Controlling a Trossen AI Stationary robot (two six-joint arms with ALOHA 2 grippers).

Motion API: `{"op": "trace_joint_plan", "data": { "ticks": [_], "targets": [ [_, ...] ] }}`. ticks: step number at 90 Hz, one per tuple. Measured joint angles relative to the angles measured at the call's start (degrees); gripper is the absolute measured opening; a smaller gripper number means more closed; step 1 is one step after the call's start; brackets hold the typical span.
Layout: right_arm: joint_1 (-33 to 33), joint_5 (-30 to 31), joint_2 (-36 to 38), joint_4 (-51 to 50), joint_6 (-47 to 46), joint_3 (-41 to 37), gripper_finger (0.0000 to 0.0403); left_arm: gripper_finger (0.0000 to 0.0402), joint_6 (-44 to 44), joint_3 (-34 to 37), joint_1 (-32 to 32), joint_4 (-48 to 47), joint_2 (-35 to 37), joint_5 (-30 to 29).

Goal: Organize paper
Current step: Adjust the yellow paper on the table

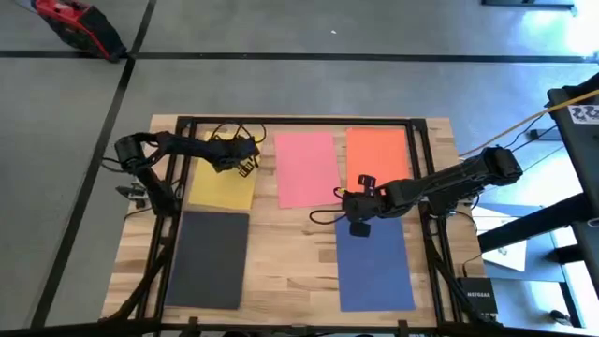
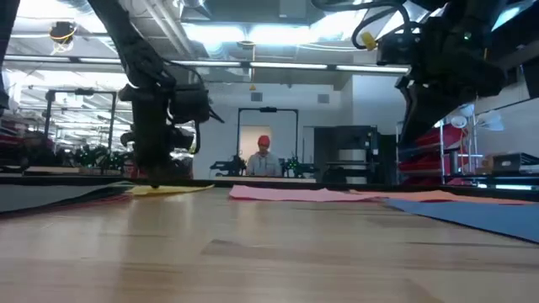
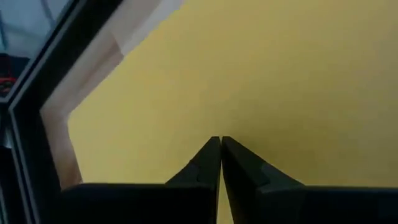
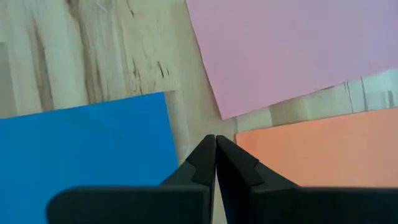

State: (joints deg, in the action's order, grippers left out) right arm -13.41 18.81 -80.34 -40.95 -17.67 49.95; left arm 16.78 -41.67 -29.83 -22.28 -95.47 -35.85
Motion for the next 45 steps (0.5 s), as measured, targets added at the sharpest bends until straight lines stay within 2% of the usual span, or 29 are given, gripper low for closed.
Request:
{"op": "trace_joint_plan", "data": {
  "ticks": [45],
  "targets": [
    [-0.02, -0.13, 0.00, -0.01, -0.02, 0.00, 0.0000, 0.0000, 2.36, -0.02, -2.38, 1.24, -0.17, 0.84]
  ]
}}
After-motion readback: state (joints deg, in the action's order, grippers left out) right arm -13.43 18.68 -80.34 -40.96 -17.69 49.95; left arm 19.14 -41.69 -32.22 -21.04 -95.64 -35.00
